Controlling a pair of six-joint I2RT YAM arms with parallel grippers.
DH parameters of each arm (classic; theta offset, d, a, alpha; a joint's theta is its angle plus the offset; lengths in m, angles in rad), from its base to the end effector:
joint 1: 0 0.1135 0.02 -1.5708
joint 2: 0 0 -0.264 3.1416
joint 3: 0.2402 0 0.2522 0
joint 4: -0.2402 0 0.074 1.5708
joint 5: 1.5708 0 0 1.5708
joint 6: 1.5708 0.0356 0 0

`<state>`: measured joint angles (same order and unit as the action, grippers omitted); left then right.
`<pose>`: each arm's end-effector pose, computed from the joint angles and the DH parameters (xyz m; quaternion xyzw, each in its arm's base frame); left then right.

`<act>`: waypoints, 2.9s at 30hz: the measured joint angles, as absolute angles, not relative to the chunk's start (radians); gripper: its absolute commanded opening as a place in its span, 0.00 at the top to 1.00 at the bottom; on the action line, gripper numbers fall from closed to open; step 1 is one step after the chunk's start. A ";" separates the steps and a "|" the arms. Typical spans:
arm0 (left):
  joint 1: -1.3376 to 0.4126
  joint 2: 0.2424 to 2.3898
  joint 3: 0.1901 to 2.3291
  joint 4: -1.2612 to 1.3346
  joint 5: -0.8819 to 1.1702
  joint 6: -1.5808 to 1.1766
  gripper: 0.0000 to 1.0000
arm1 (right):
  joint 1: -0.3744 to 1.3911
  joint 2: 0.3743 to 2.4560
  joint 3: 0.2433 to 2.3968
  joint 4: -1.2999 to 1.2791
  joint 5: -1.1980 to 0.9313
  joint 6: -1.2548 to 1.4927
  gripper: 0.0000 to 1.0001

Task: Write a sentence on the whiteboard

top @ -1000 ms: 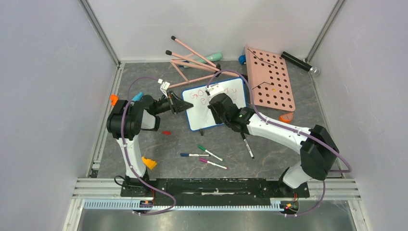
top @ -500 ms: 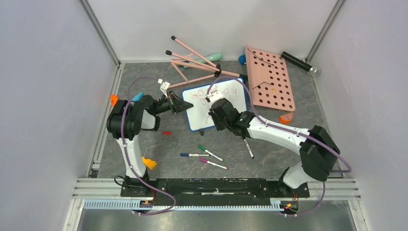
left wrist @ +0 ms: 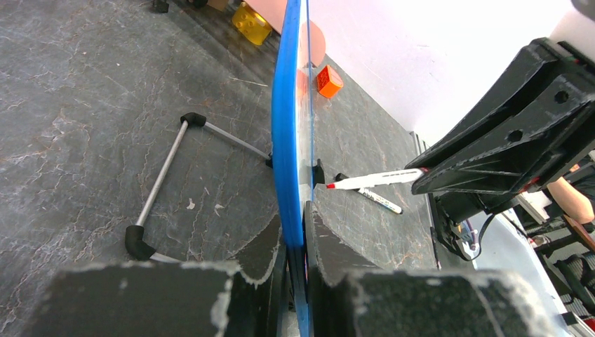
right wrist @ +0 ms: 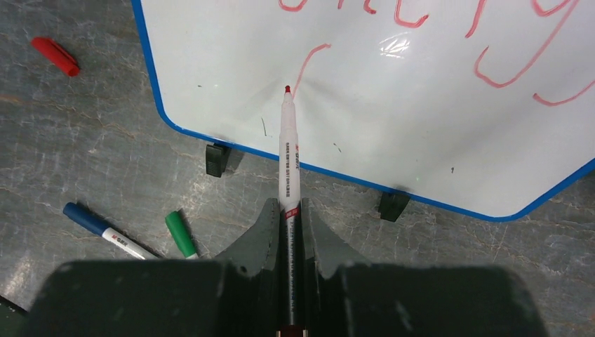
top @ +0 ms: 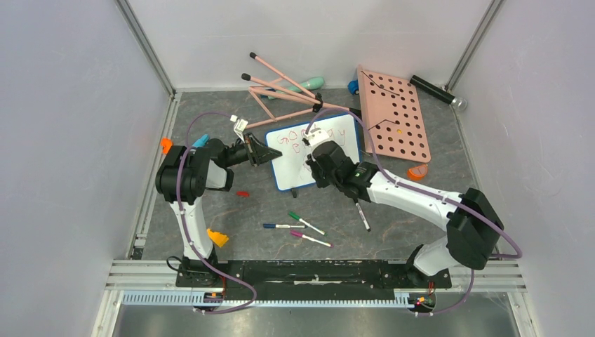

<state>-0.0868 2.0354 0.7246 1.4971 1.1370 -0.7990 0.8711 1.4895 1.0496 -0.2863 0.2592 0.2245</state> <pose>0.3426 -0.0622 0.1447 0.2009 0.6486 -0.5885 0.4389 0.2174 0.2441 0.2546 -0.2371 0.8745 0.1110 0.4083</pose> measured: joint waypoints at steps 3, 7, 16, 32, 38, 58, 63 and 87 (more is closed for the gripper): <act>-0.087 2.035 0.725 1.497 1.137 -0.799 0.98 | 0.871 1.478 1.051 -0.275 0.259 0.223 1.00; -0.087 2.035 0.725 1.497 1.137 -0.799 0.98 | 0.870 1.479 1.055 -0.271 0.260 0.216 1.00; -0.087 2.035 0.725 1.497 1.137 -0.799 0.98 | 0.868 1.518 1.083 -0.268 0.271 0.212 1.00; -0.087 2.035 0.725 1.497 1.136 -0.799 0.98 | 0.873 1.552 1.107 -0.296 0.334 0.210 1.00; -0.087 2.035 0.725 1.497 1.136 -0.799 0.98 | 0.873 1.548 1.107 -0.308 0.353 0.210 1.00; -0.087 2.035 0.725 1.497 1.137 -0.799 0.98 | 0.827 1.439 1.096 -0.294 0.367 0.187 1.00; -0.087 2.035 0.725 1.497 1.137 -0.799 0.98 | 0.800 1.443 1.097 -0.294 0.347 0.186 1.00; -0.087 2.035 0.725 1.497 1.138 -0.799 0.98 | 0.796 1.507 1.097 -0.285 0.288 0.185 1.00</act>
<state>-0.0868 2.0354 0.7254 1.4971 1.1378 -0.7990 0.7959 1.5066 1.0966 -0.2852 0.2878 0.1848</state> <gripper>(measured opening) 0.152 0.101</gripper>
